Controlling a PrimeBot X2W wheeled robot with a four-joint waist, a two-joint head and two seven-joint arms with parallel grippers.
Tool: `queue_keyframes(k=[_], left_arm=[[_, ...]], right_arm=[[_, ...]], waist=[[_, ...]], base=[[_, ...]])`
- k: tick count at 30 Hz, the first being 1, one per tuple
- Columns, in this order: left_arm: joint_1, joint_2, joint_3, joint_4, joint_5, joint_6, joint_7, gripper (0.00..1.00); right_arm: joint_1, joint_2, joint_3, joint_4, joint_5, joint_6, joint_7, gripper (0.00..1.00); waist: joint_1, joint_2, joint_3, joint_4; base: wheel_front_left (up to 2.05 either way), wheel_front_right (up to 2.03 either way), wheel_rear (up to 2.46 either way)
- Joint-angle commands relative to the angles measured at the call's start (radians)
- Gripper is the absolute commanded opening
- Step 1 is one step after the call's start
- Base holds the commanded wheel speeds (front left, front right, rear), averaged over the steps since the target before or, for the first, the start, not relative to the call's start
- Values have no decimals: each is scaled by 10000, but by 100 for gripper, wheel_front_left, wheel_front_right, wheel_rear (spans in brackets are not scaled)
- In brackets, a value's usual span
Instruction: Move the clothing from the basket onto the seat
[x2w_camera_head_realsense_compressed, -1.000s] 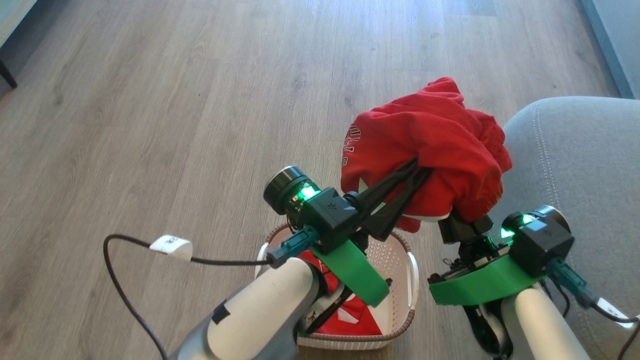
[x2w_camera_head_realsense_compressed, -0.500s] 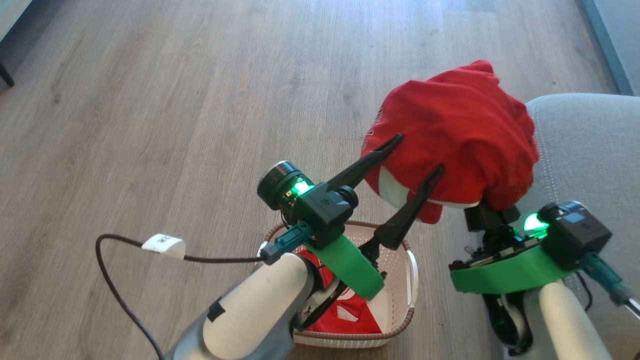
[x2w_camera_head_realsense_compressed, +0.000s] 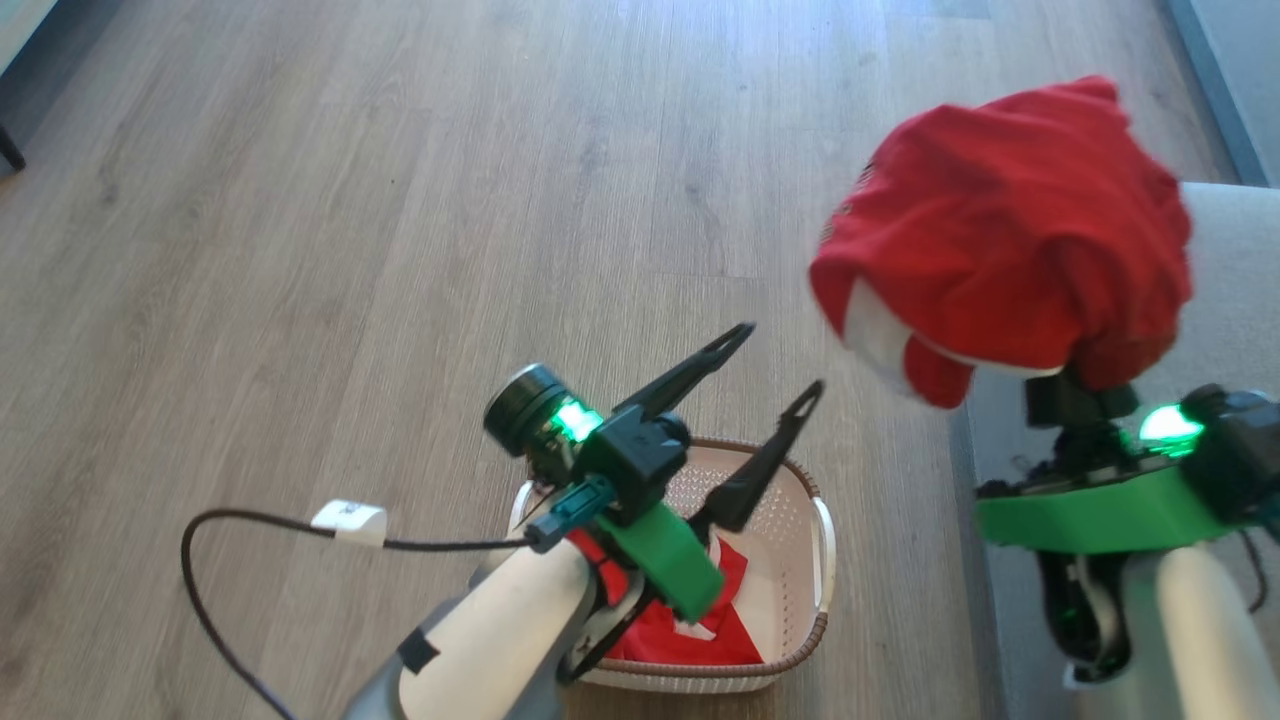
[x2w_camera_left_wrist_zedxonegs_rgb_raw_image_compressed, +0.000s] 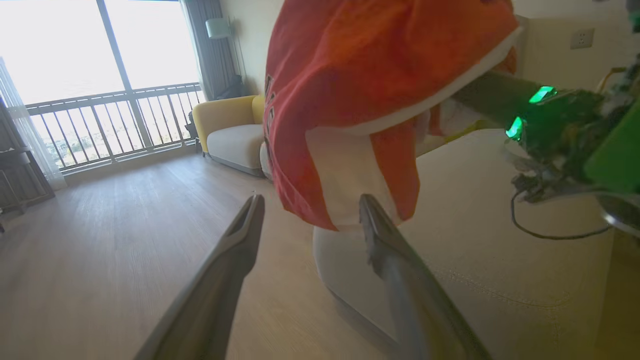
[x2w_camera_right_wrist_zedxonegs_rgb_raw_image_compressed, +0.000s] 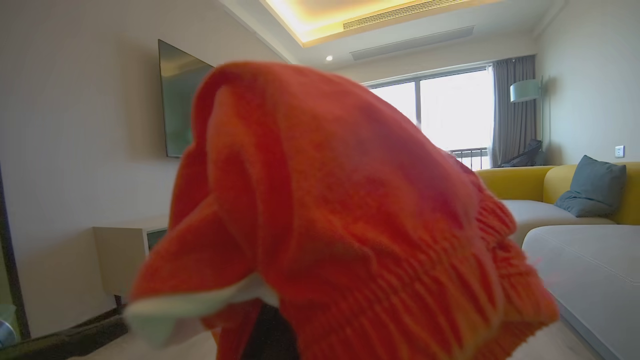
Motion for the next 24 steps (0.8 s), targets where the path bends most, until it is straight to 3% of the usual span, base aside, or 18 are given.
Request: queue_keyframes(k=[1, 14, 24], left_arm=[[-207, 64, 480, -195, 65, -65, -49, 100], [720, 64, 687, 729, 897, -542, -49, 100], [1173, 64, 1077, 1067, 1391, -556, -49, 100]], right_arm=[[-606, 62, 71, -436, -51, 0, -63, 0], [-719, 62, -950, -910, -369, 0, -63, 0], [-523, 62, -1248, -1069, -399, 0, -63, 0]], waist=[[0, 0, 3, -12], [0, 0, -23, -187], [0, 0, -65, -424]], base=[[0, 0, 0], [0, 0, 0], [0, 0, 0]])
